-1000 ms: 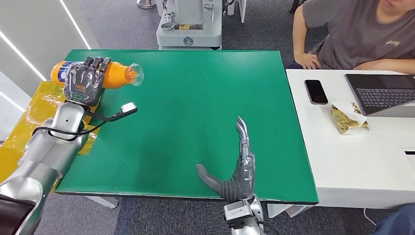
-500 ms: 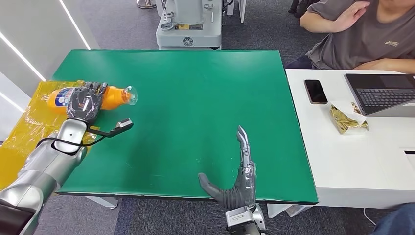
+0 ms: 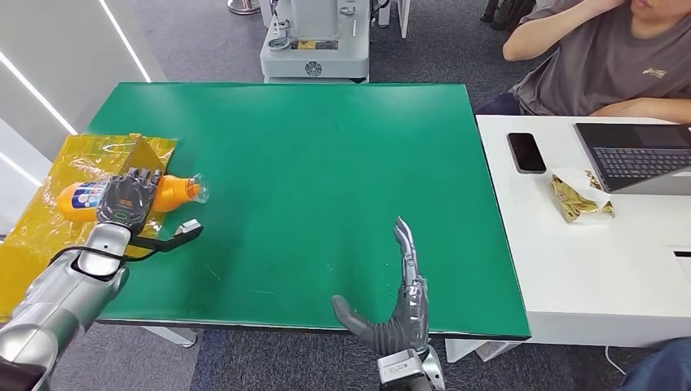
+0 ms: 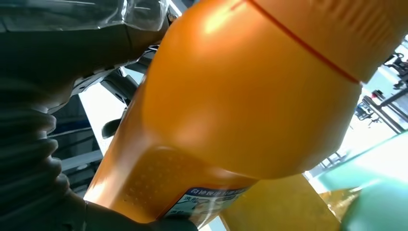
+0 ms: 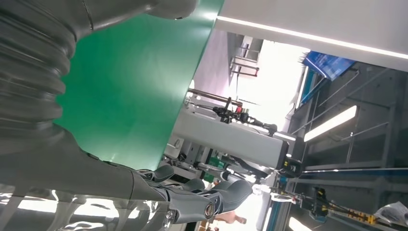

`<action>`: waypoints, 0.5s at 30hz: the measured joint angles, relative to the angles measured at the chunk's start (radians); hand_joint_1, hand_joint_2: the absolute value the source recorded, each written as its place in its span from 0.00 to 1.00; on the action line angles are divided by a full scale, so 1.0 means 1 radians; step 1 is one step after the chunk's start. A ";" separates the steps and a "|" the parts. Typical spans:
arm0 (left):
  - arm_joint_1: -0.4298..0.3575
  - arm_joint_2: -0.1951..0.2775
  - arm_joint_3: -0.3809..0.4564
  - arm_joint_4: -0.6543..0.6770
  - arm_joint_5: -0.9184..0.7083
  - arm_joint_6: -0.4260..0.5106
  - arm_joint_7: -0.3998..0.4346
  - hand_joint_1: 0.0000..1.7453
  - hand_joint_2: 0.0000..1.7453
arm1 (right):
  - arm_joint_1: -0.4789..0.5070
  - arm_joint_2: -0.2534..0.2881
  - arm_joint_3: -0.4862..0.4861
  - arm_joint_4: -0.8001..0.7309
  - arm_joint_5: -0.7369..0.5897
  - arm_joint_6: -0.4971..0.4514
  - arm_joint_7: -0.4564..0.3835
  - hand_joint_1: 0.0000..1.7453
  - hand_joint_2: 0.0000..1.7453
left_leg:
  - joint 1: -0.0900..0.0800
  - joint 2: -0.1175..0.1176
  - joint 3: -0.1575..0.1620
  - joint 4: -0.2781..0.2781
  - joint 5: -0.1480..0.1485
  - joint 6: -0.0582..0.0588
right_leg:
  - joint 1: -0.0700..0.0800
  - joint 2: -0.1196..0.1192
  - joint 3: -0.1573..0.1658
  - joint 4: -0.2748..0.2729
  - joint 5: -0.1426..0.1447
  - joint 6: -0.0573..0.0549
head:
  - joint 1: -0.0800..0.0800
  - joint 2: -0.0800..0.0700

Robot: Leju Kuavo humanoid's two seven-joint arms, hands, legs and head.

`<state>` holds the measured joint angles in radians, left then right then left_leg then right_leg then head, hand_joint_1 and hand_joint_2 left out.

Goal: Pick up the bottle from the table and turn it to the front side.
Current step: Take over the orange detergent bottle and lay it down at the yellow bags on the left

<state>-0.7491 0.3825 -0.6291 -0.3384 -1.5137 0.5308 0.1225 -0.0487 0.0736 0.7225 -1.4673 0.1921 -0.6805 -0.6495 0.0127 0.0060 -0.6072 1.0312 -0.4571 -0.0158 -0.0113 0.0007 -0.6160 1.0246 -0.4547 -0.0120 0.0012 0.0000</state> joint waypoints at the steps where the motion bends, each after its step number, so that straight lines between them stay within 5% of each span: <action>1: 0.003 0.000 -0.003 0.002 0.000 0.000 0.000 1.00 1.00 | 0.001 -0.001 0.000 -0.001 0.000 0.000 0.000 0.00 1.00 | 0.000 0.000 0.000 0.000 0.000 0.000 | 0.000 0.000 0.000 0.000 0.000 0.000 | 0.000 0.000; 15: 0.046 -0.033 -0.028 0.017 0.000 0.021 -0.019 1.00 1.00 | 0.004 -0.014 0.009 -0.004 0.002 0.008 0.015 0.00 1.00 | 0.000 0.000 0.000 0.000 0.000 0.000 | 0.000 0.000 0.000 0.000 0.000 0.000 | 0.000 0.000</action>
<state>-0.7033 0.3490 -0.6575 -0.3209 -1.5133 0.5520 0.1035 -0.0448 0.0592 0.7314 -1.4714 0.1942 -0.6722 -0.6342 0.0128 0.0061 -0.6072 1.0312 -0.4571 -0.0159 -0.0113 0.0008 -0.6161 1.0246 -0.4546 -0.0120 0.0012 0.0000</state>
